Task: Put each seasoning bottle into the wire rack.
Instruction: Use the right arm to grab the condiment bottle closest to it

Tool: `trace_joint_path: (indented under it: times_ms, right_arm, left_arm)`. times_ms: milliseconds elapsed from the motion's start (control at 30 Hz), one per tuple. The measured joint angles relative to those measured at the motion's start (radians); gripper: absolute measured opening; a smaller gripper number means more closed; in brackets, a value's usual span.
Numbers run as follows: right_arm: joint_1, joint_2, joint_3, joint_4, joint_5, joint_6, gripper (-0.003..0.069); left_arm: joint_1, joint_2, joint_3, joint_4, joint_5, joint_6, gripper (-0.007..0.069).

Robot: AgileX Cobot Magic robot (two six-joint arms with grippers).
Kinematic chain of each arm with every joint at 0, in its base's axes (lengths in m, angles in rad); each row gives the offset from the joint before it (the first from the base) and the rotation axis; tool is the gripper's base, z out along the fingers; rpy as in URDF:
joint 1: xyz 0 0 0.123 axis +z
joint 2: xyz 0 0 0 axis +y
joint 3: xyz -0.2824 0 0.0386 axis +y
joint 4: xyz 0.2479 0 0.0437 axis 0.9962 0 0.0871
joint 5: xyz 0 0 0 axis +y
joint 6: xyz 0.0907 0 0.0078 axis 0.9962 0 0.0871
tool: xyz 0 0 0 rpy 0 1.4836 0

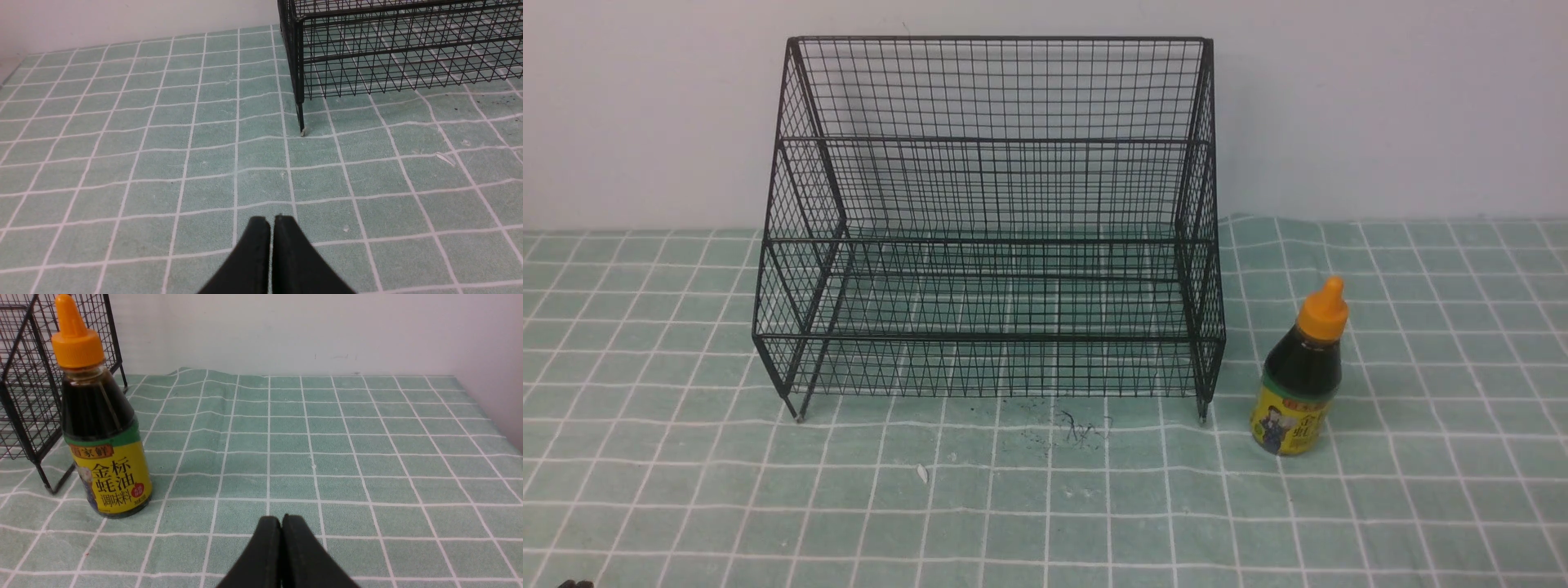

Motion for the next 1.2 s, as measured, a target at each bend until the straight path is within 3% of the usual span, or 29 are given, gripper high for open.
trace_joint_path:
  times_ms: [367, 433, 600, 933, 1100, 1200]
  right_arm:
    - [0.0, 0.0, 0.001, 0.002, -0.012, 0.007, -0.0013]
    - [0.0, 0.0, 0.007, 0.058, -0.064, 0.044, -0.0013]
    - [0.0, 0.0, 0.009, 0.348, -0.298, 0.218, -0.0013]
    - [0.001, 0.0, -0.003, 0.441, -0.501, 0.255, -0.0013]
    - [0.023, 0.127, -0.29, 0.386, -0.173, 0.218, -0.0013]
    - [0.045, 0.365, -0.571, 0.335, 0.222, 0.083, -0.0013]
  left_arm:
    - [0.0, 0.0, 0.0, 0.0, 0.0, 0.0, -0.0006]
    - [0.0, 0.0, 0.0, 0.0, 0.0, 0.0, -0.0006]
    - [0.0, 0.0, 0.0, 0.0, 0.0, 0.0, -0.0006]
    - [0.0, 0.0, 0.0, 0.0, 0.0, 0.0, -0.0006]
    - [0.0, 0.0, 0.0, 0.0, 0.0, 0.0, -0.0006]
    - [0.0, 0.0, 0.0, 0.0, 0.0, 0.0, -0.0006]
